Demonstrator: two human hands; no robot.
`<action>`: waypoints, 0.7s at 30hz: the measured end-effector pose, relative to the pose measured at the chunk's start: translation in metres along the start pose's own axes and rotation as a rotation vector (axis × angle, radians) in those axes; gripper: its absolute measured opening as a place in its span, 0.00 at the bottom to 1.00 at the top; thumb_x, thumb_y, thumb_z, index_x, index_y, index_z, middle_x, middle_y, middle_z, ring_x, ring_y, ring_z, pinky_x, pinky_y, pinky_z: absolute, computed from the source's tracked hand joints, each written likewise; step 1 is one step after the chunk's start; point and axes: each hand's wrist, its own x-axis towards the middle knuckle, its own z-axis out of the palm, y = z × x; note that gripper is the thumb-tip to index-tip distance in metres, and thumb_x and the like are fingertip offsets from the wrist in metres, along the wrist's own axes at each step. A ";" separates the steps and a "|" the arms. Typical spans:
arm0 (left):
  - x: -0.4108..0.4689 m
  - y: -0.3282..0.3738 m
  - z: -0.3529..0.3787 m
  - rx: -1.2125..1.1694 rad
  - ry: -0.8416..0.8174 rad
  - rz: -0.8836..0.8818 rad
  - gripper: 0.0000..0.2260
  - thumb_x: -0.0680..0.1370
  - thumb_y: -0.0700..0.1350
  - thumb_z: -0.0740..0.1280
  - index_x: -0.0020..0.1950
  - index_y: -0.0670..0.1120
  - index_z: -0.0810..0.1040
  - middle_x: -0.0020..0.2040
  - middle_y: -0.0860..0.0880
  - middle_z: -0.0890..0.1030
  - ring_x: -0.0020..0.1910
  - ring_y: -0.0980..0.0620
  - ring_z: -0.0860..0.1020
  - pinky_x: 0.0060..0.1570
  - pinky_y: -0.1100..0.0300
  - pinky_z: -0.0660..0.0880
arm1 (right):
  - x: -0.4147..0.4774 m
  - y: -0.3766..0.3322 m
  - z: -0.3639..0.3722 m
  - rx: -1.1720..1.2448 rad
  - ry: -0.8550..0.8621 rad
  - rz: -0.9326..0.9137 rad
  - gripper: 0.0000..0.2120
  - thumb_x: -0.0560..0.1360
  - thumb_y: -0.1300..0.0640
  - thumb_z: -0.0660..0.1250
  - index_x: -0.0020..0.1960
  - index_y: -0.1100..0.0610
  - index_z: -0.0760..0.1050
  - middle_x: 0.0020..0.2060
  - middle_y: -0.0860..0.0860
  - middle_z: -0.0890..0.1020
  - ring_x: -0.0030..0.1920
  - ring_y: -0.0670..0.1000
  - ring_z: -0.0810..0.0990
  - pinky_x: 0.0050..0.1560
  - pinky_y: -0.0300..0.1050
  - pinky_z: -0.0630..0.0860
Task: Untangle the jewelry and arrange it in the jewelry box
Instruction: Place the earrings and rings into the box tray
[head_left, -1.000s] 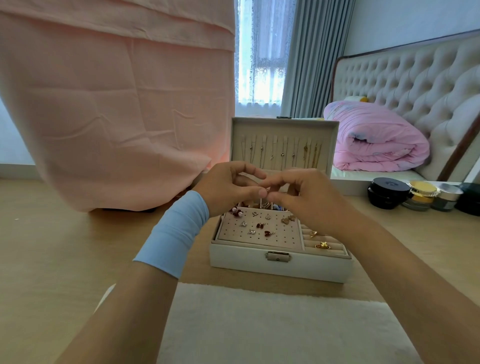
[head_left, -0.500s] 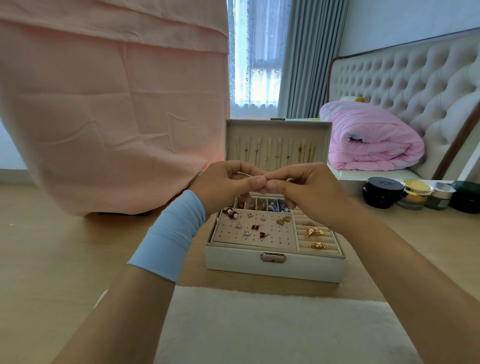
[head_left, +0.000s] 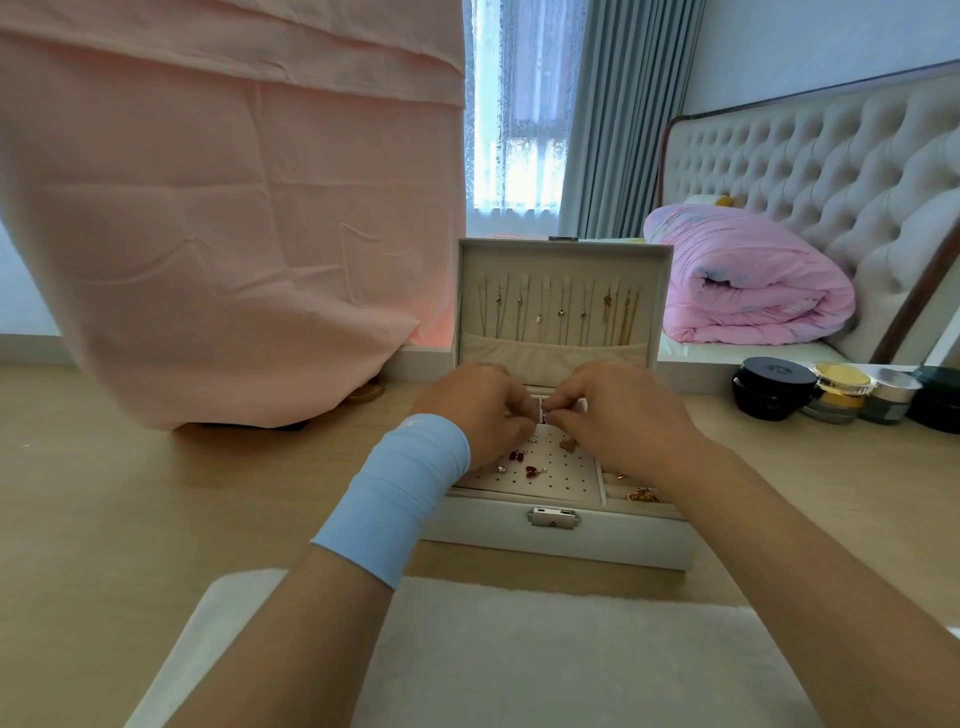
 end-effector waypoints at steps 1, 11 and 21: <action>0.000 0.000 0.002 0.039 0.003 0.002 0.05 0.77 0.52 0.67 0.49 0.59 0.83 0.46 0.59 0.74 0.53 0.54 0.72 0.48 0.60 0.69 | 0.001 -0.001 0.001 -0.014 0.007 0.011 0.06 0.77 0.48 0.70 0.49 0.40 0.85 0.48 0.40 0.84 0.54 0.46 0.78 0.47 0.44 0.73; 0.005 -0.004 0.011 0.020 -0.031 -0.027 0.05 0.77 0.52 0.68 0.48 0.58 0.83 0.50 0.56 0.80 0.49 0.53 0.74 0.47 0.60 0.70 | 0.009 -0.004 0.001 -0.182 -0.073 -0.052 0.07 0.78 0.49 0.67 0.50 0.44 0.84 0.48 0.43 0.84 0.51 0.47 0.80 0.43 0.42 0.68; 0.004 -0.006 0.011 -0.012 -0.043 -0.037 0.04 0.77 0.52 0.69 0.49 0.57 0.83 0.50 0.56 0.81 0.47 0.54 0.75 0.47 0.60 0.71 | 0.012 -0.002 0.000 -0.187 -0.178 -0.081 0.06 0.78 0.49 0.68 0.50 0.43 0.84 0.47 0.41 0.84 0.49 0.46 0.79 0.43 0.42 0.71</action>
